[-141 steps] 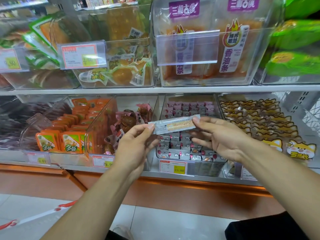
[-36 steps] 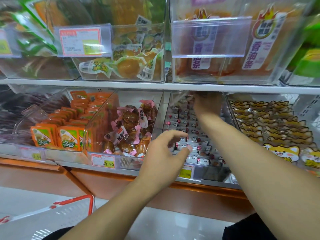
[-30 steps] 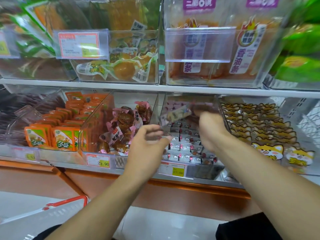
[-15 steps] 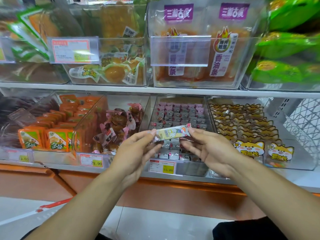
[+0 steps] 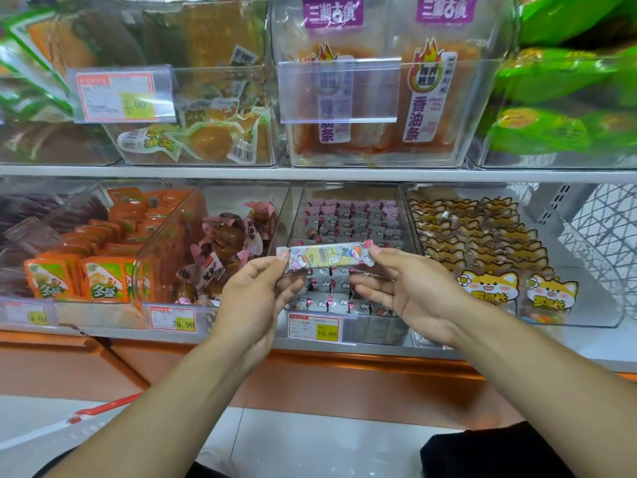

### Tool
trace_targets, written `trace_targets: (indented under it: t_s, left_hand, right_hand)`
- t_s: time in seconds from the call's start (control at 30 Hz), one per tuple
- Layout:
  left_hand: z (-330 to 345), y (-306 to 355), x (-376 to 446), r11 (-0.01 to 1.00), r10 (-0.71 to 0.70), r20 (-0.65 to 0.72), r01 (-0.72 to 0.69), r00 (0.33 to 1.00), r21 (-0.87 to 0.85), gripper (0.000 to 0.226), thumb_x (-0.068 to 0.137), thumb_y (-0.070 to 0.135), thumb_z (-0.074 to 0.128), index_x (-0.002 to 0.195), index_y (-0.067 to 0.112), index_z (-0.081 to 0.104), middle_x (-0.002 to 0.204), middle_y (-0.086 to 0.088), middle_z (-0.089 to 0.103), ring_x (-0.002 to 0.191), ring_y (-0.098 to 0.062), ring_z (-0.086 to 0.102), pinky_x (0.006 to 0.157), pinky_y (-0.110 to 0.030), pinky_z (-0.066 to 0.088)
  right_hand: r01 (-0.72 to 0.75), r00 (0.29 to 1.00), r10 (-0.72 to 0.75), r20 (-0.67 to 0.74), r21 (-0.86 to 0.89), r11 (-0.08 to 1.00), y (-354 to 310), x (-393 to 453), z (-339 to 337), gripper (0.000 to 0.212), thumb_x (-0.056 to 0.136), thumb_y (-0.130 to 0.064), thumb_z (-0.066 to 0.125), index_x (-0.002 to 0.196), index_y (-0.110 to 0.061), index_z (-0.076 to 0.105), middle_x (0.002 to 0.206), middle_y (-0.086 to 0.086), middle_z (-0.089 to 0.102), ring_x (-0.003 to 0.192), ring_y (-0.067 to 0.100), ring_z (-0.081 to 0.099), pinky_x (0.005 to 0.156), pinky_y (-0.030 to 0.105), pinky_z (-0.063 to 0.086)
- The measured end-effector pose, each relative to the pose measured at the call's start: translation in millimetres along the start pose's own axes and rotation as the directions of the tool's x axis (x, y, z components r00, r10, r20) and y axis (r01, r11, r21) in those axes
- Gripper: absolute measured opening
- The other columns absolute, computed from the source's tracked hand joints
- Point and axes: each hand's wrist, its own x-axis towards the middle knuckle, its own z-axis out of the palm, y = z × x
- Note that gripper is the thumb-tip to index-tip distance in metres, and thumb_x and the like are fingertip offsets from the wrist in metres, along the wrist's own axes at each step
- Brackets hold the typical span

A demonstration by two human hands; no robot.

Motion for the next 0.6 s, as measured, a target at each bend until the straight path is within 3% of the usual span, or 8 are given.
trace_targets:
  t_s: [0.1,0.17,0.3,0.4,0.5,0.6]
  left_hand:
    - [1,-1,0,0.999,0.035,-0.014,-0.034,0.999,0.02,0.013,0.094,0.019,0.067,0.086,0.009,0.064,0.077,-0.006,0.069,0.064,-0.009,0.069,0.066,-0.02,0.058]
    - [2,-2,-1,0.997,0.057,-0.003,-0.057,0.998,0.047,0.014,0.092,0.022,0.069,0.085,0.01,0.063,0.071,-0.003,0.07,0.061,-0.008,0.067,0.065,-0.018,0.058]
    - [3,-2,-4,0.996,0.05,0.046,-0.054,0.998,0.068,0.019,0.086,0.026,0.071,0.088,0.009,0.064,0.066,0.0,0.068,0.059,-0.008,0.063,0.064,-0.018,0.057]
    - [4,1,-4,1.0,-0.001,0.08,0.0,0.997,0.019,0.026,0.085,0.03,0.071,0.094,0.007,0.065,0.077,-0.004,0.074,0.072,-0.013,0.072,0.066,-0.021,0.058]
    - [3,2,-7,0.994,-0.112,0.137,0.108,0.984,0.036,0.043,0.09,0.044,0.067,0.104,0.003,0.061,0.095,-0.014,0.078,0.088,-0.03,0.076,0.066,-0.027,0.06]
    - [4,1,-10,0.988,-0.151,0.153,0.142,0.977,0.069,0.04,0.091,0.035,0.069,0.111,0.001,0.061,0.101,-0.018,0.077,0.089,-0.03,0.076,0.067,-0.027,0.061]
  right_hand:
    - [-0.037,0.997,0.04,0.071,-0.041,0.998,0,-3,0,0.044,0.089,-0.032,0.073,0.125,-0.009,0.064,0.121,0.012,0.072,0.094,0.033,0.076,0.07,0.034,0.063]
    - [-0.042,0.99,0.055,0.129,-0.1,0.994,0,-4,1,0.044,0.084,-0.038,0.077,0.119,-0.012,0.068,0.115,0.01,0.075,0.095,0.031,0.076,0.073,0.033,0.063]
    - [0.005,0.983,0.032,0.179,-0.203,0.979,4,-3,0,0.034,0.071,-0.029,0.081,0.1,-0.012,0.076,0.102,0.01,0.078,0.086,0.022,0.075,0.073,0.029,0.063]
    - [0.084,0.981,-0.041,0.191,-0.222,0.971,4,-1,-3,0.038,0.072,-0.018,0.081,0.109,-0.013,0.073,0.103,0.01,0.077,0.086,0.022,0.074,0.072,0.029,0.063]
    - [0.217,0.96,-0.143,0.242,-0.314,0.925,1,-2,-6,0.036,0.073,-0.002,0.082,0.103,-0.021,0.076,0.103,0.005,0.078,0.087,0.019,0.075,0.07,0.027,0.061]
    - [0.294,0.939,-0.186,0.291,-0.393,0.871,2,-4,-6,0.038,0.074,0.003,0.082,0.095,-0.028,0.079,0.103,-0.002,0.077,0.09,0.014,0.075,0.072,0.022,0.059]
